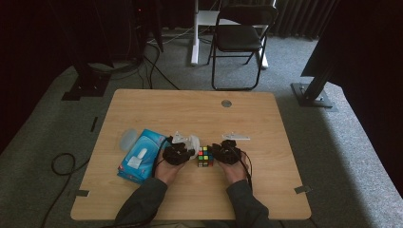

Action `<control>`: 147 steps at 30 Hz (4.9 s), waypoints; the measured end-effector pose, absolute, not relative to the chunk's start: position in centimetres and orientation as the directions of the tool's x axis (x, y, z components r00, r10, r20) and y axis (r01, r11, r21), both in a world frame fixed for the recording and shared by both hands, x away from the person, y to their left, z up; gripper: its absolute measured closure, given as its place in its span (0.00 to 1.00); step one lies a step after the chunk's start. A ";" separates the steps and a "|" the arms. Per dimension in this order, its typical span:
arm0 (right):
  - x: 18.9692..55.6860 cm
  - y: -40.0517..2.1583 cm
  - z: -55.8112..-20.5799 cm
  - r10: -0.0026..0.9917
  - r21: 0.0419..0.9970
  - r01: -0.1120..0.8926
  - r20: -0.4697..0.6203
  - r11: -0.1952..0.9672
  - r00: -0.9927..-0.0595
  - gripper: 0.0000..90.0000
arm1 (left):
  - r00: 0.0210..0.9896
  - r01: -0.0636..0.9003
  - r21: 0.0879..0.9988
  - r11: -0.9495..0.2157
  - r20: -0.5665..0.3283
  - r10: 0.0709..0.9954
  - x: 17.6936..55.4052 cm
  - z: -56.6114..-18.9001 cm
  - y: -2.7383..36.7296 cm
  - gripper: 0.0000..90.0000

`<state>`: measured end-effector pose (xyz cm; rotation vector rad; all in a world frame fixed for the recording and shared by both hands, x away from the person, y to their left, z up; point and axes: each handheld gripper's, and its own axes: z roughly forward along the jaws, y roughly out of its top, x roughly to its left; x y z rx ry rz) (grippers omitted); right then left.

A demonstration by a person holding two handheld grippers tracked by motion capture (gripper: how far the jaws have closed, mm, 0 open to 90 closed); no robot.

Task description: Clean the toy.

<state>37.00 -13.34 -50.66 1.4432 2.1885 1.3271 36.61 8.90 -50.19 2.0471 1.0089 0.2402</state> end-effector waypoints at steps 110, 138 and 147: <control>36.8 -13.3 -51.0 0.824 0.774 0.628 0.303 0.080 -0.479 0.77 | 0.726 0.514 0.750 -0.416 -0.123 0.676 34.4 -50.3 8.2 0.95; 36.8 -13.3 -51.0 0.829 0.775 0.627 0.302 0.075 -0.472 0.78 | 0.716 0.562 0.686 -0.463 -0.123 0.687 35.0 -53.7 7.8 0.94; 36.9 -13.4 -51.0 0.826 0.775 0.627 0.303 0.077 -0.476 0.78 | 0.696 0.563 0.704 -0.432 -0.123 0.707 35.4 -52.9 8.6 0.94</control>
